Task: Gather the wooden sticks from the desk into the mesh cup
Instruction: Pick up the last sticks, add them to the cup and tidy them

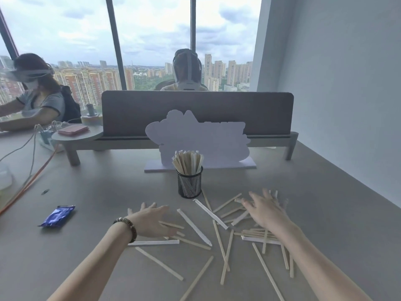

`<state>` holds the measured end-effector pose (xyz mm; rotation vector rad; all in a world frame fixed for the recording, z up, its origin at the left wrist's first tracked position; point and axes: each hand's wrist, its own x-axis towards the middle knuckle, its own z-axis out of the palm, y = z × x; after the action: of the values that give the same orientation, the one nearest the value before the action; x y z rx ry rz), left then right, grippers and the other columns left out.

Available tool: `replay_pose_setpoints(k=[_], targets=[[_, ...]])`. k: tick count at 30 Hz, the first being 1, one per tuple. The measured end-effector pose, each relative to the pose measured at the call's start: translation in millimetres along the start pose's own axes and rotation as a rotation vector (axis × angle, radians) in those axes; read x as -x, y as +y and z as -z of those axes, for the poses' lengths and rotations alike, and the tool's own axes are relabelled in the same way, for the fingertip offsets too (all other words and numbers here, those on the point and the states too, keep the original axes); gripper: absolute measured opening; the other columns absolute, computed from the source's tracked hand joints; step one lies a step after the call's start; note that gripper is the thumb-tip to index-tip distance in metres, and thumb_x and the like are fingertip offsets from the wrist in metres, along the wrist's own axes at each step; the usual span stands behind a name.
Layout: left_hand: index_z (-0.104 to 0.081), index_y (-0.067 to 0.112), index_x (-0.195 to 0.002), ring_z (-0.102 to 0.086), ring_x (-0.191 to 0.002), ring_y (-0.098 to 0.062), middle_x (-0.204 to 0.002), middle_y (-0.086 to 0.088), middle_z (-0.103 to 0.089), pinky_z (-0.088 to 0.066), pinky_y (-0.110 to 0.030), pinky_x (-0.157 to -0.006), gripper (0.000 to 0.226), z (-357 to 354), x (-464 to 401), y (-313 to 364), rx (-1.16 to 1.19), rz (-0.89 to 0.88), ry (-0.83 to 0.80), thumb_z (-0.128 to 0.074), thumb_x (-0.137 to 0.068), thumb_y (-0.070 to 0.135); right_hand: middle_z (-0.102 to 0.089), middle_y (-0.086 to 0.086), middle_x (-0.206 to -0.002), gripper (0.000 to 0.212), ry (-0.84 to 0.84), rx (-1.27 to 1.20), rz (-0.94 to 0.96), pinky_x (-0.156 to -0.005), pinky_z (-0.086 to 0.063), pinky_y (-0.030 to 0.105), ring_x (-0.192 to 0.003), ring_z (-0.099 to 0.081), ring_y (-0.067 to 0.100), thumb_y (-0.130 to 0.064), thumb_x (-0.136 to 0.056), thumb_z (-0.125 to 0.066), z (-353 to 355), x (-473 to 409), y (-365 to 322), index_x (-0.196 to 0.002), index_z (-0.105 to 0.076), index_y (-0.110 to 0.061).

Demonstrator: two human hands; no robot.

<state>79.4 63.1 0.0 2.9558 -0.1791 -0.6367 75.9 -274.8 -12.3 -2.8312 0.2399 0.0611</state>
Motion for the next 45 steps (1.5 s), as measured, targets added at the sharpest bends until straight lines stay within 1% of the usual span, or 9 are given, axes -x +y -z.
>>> replay_pose_setpoints(k=[9,14,17,22,27,31,37,41,45], targets=[[-0.008,0.034,-0.155,-0.008,-0.148,-0.042,-0.159,-0.007,-0.016,-0.023,-0.052,-0.117,0.096,-24.6,29.2,-5.6,-0.053,-0.068,-0.109,-0.040,-0.064,0.035,-0.006,0.021,-0.167,0.066,-0.184,-0.072,0.033,-0.123,-0.010,0.050,-0.154,0.000,0.039,-0.062,-0.100,-0.026,-22.8,16.5,-6.4,-0.154,-0.035,-0.025],[-0.011,0.033,-0.155,-0.005,-0.151,-0.037,-0.163,-0.004,-0.013,-0.016,-0.050,-0.120,0.092,-26.4,46.8,9.7,-0.001,-0.147,-0.079,-0.057,-0.083,0.064,-0.037,0.007,-0.151,0.110,-0.206,-0.245,0.213,-0.120,-0.025,0.049,-0.149,-0.028,0.029,-0.094,-0.067,-0.034,-4.0,34.7,-14.5,-0.155,-0.031,-0.028],[0.004,0.042,-0.154,0.009,-0.152,-0.029,-0.166,0.003,0.004,-0.010,-0.050,-0.122,0.149,-19.3,64.3,13.1,-0.083,-0.179,-0.191,-0.050,-0.027,0.098,0.001,0.006,-0.169,0.133,-0.379,0.019,0.232,-0.121,-0.010,0.058,-0.155,-0.001,0.032,-0.100,-0.046,-0.052,9.1,42.2,2.0,-0.157,-0.005,-0.045],[0.013,0.043,-0.152,0.015,-0.151,-0.034,-0.165,-0.004,0.013,-0.008,-0.056,-0.121,0.153,-31.3,70.8,22.9,-0.173,-0.210,-0.197,-0.051,-0.020,0.089,0.018,0.013,-0.167,0.136,-0.493,0.191,0.202,-0.124,-0.010,0.050,-0.155,0.009,0.032,-0.069,-0.055,-0.079,13.6,56.2,27.6,-0.156,0.011,-0.045],[-0.008,0.028,-0.157,-0.003,-0.153,-0.029,-0.165,-0.001,-0.010,-0.014,-0.045,-0.123,0.142,-30.6,65.1,20.6,-0.081,-0.223,-0.096,-0.071,-0.041,0.080,-0.013,0.007,-0.168,0.117,-0.259,0.089,0.209,-0.122,-0.022,0.036,-0.154,-0.015,0.021,-0.055,-0.067,-0.079,19.8,62.1,39.9,-0.159,-0.012,-0.032],[-0.050,0.023,-0.136,-0.051,-0.128,-0.020,-0.134,0.001,-0.057,-0.039,-0.027,-0.102,0.069,-27.1,56.4,11.7,-0.078,-0.291,0.135,-0.077,-0.076,0.042,-0.039,0.008,-0.152,0.111,-0.194,0.139,0.103,-0.112,-0.039,0.041,-0.141,-0.040,0.026,-0.067,-0.060,-0.074,22.3,65.1,49.8,-0.154,-0.028,-0.029],[-0.067,0.025,-0.103,-0.056,-0.093,-0.016,-0.096,0.005,-0.061,-0.045,-0.027,-0.083,0.030,-28.2,48.9,11.3,-0.035,-0.259,0.280,-0.073,-0.075,0.030,-0.063,0.005,-0.126,0.063,-0.106,0.150,0.126,-0.097,-0.048,0.032,-0.120,-0.058,0.024,-0.053,-0.073,-0.076,15.9,68.7,40.4,-0.122,-0.066,-0.015],[-0.067,0.027,-0.092,-0.057,-0.081,-0.011,-0.078,0.014,-0.058,-0.045,-0.023,-0.071,0.019,-31.8,46.5,21.6,0.029,-0.304,0.280,-0.067,-0.075,0.036,-0.062,-0.007,-0.084,0.019,-0.044,0.055,0.182,-0.072,-0.045,0.029,-0.088,-0.060,0.019,-0.036,-0.073,-0.075,5.8,73.0,30.7,-0.080,-0.062,-0.024],[-0.065,0.030,-0.092,-0.058,-0.081,-0.010,-0.084,0.013,-0.063,-0.048,-0.025,-0.075,0.042,-36.5,49.6,39.5,0.076,-0.329,0.252,-0.057,-0.071,0.066,-0.058,-0.010,-0.072,0.009,-0.020,-0.018,0.233,-0.067,-0.039,0.026,-0.077,-0.056,0.016,-0.028,-0.074,-0.073,-1.2,76.2,21.4,-0.082,-0.069,-0.026]])
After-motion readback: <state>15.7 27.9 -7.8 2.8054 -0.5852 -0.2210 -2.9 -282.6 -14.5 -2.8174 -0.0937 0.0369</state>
